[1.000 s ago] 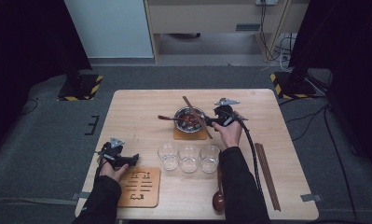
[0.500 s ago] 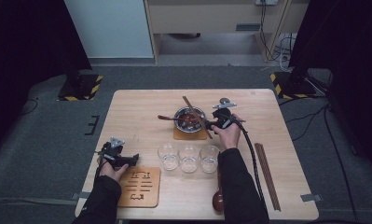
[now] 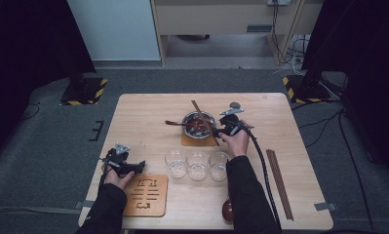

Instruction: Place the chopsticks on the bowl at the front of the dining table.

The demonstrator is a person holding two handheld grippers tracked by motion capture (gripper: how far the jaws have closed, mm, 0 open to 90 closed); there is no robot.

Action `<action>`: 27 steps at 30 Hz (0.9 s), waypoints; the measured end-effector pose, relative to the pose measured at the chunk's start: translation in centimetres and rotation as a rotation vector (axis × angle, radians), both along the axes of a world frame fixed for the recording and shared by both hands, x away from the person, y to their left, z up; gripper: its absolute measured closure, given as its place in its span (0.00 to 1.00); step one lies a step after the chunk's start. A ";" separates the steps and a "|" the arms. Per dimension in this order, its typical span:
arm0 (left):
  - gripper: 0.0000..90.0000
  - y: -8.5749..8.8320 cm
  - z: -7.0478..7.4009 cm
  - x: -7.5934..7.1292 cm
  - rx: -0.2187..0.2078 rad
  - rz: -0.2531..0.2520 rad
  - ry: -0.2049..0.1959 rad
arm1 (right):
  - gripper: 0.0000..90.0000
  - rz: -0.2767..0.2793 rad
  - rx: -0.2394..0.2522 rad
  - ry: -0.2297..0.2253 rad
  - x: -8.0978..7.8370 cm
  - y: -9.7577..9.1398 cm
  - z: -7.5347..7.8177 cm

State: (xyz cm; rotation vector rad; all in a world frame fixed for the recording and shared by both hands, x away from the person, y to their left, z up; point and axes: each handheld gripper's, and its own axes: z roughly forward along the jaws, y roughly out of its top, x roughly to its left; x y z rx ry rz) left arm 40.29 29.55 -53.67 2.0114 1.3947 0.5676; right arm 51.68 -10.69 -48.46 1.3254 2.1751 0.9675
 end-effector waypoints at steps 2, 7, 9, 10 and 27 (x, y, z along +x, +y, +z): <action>0.00 0.0 0.0 0.0 -0.001 0.000 0.000 | 0.36 0.002 0.001 0.000 0.0 0.1 0.0; 0.00 0.0 0.0 0.0 0.001 -0.001 0.000 | 0.36 0.019 -0.005 0.001 -0.2 0.5 -0.1; 0.00 0.0 0.0 0.0 0.001 -0.001 0.000 | 0.36 0.023 0.002 0.000 -0.2 0.6 -0.1; 0.00 0.0 0.0 0.0 0.001 -0.001 0.000 | 0.36 0.026 0.002 -0.001 -0.3 0.7 -0.1; 0.00 0.0 0.0 0.0 0.000 0.000 0.000 | 0.36 0.075 0.003 -0.009 -0.9 1.7 -0.1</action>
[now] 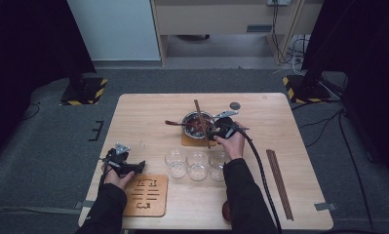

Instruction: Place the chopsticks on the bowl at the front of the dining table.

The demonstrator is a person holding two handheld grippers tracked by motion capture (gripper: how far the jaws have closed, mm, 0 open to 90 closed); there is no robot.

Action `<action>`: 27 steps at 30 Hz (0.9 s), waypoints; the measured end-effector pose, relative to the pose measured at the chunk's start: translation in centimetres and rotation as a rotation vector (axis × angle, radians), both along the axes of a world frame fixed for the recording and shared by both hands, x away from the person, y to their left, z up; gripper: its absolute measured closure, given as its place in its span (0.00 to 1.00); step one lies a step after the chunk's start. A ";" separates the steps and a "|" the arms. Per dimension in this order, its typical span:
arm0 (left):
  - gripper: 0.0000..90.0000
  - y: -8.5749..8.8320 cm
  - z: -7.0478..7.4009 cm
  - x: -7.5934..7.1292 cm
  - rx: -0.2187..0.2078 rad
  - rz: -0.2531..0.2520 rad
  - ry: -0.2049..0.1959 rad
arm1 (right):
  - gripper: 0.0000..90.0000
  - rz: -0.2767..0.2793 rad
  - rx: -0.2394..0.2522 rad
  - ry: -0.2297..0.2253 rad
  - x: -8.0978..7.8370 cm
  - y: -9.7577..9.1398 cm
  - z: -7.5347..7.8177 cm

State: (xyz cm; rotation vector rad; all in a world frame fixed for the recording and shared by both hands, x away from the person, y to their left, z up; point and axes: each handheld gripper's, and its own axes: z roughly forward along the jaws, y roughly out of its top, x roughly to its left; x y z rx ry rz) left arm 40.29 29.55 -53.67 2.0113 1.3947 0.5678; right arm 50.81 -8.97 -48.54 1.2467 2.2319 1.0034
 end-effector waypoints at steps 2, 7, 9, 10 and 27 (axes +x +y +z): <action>0.00 0.0 0.0 0.0 0.000 0.000 0.000 | 0.36 0.007 -0.001 -0.005 0.0 0.1 0.0; 0.00 0.0 0.0 0.0 0.000 0.000 0.000 | 0.37 0.017 0.003 -0.007 -0.2 0.4 0.0; 0.00 0.0 0.0 0.0 0.000 0.000 0.000 | 0.36 0.021 0.005 -0.005 -0.2 0.6 0.0; 0.00 0.0 0.0 0.0 0.000 0.000 0.000 | 0.36 0.023 0.004 -0.007 -0.2 0.6 0.0; 0.00 0.0 0.0 0.0 0.000 0.000 0.000 | 0.36 0.054 0.002 -0.006 -0.4 1.4 0.0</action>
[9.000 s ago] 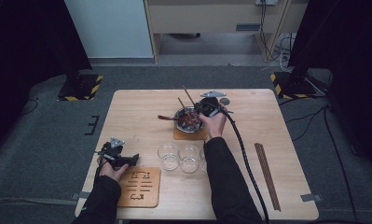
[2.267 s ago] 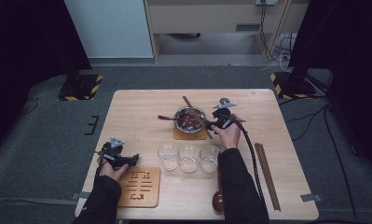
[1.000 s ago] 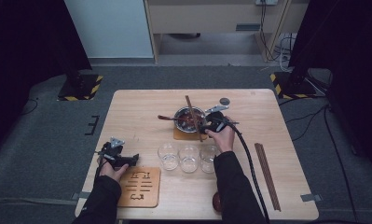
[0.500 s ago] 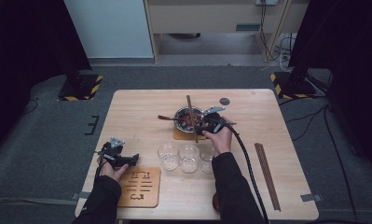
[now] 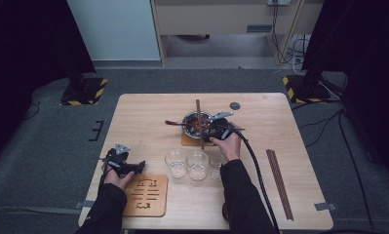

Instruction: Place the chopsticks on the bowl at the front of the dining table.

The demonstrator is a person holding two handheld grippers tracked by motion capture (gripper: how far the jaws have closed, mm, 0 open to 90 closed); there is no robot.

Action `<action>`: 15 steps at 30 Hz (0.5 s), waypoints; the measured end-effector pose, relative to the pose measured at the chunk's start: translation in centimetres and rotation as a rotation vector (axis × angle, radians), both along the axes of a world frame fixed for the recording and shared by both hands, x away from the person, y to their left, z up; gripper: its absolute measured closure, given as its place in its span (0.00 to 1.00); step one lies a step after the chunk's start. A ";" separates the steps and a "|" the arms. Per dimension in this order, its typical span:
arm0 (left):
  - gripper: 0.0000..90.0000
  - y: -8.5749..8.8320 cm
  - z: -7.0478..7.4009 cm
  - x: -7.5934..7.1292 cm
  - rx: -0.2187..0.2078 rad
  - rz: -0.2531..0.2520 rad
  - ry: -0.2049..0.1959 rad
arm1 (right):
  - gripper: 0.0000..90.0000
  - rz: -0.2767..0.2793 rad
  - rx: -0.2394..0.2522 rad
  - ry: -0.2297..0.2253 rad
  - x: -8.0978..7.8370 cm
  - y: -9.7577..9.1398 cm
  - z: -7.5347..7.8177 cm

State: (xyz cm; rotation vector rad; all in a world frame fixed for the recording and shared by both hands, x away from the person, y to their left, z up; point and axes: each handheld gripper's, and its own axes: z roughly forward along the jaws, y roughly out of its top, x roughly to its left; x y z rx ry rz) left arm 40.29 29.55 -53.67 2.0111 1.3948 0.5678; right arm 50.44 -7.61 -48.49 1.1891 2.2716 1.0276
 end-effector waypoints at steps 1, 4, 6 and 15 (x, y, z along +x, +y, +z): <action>0.00 0.0 0.0 0.0 0.000 0.000 0.000 | 0.36 -0.001 0.002 0.002 0.0 0.1 0.0; 0.00 0.0 0.0 0.0 0.001 0.000 0.000 | 0.36 0.005 0.001 -0.001 0.0 0.2 0.0; 0.00 0.0 0.0 0.0 0.000 0.000 0.000 | 0.36 0.005 0.000 0.002 0.0 0.3 0.0; 0.00 0.0 0.0 0.0 0.000 0.000 0.000 | 0.36 0.013 -0.004 0.002 0.0 0.5 -0.1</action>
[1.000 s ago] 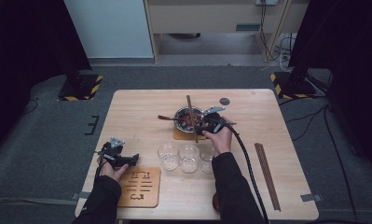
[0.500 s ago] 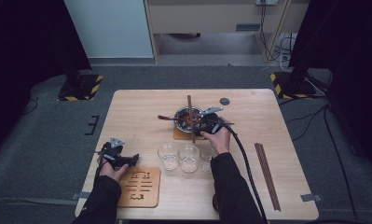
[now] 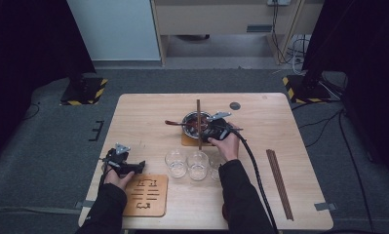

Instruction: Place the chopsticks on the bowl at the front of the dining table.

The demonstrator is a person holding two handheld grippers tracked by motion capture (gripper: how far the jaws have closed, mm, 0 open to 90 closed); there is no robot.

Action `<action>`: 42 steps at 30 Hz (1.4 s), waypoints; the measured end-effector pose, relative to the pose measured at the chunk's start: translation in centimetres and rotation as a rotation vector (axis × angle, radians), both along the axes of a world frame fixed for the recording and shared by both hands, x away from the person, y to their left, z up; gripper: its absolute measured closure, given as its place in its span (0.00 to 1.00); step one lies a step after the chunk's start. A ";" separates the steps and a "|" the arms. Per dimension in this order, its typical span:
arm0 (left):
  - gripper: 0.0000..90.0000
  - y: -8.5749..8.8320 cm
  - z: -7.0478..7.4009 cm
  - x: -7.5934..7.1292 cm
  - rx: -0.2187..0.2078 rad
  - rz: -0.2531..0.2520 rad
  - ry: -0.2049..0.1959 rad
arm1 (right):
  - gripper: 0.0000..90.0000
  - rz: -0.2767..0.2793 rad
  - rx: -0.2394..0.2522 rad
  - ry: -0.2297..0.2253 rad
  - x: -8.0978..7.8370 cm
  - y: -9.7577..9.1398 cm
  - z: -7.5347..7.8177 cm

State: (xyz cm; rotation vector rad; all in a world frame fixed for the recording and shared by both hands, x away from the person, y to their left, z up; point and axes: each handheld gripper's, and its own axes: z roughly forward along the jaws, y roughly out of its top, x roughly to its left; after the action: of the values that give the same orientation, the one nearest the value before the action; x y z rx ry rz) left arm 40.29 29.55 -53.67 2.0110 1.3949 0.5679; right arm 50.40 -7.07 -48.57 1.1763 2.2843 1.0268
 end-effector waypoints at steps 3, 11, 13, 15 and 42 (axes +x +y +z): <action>0.00 0.0 0.0 0.0 0.000 0.000 0.000 | 0.36 0.000 0.002 0.001 0.0 0.1 0.0; 0.00 0.0 0.0 0.0 -0.001 0.000 0.000 | 0.36 0.007 0.004 0.000 0.0 0.4 -0.1; 0.00 0.0 0.0 0.0 0.000 0.000 0.000 | 0.36 0.007 0.007 0.000 0.0 0.5 -0.1; 0.00 0.0 0.0 0.0 0.000 0.000 0.000 | 0.36 0.004 0.009 0.000 0.0 0.5 -0.1; 0.00 0.0 0.0 0.0 0.000 0.000 0.000 | 0.36 0.027 0.052 -0.015 0.2 0.5 0.1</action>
State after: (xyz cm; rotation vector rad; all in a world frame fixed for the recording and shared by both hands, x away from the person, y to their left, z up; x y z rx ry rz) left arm 40.29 29.55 -53.67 2.0116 1.3947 0.5677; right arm 50.56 -6.55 -48.47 1.1576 2.2807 1.1076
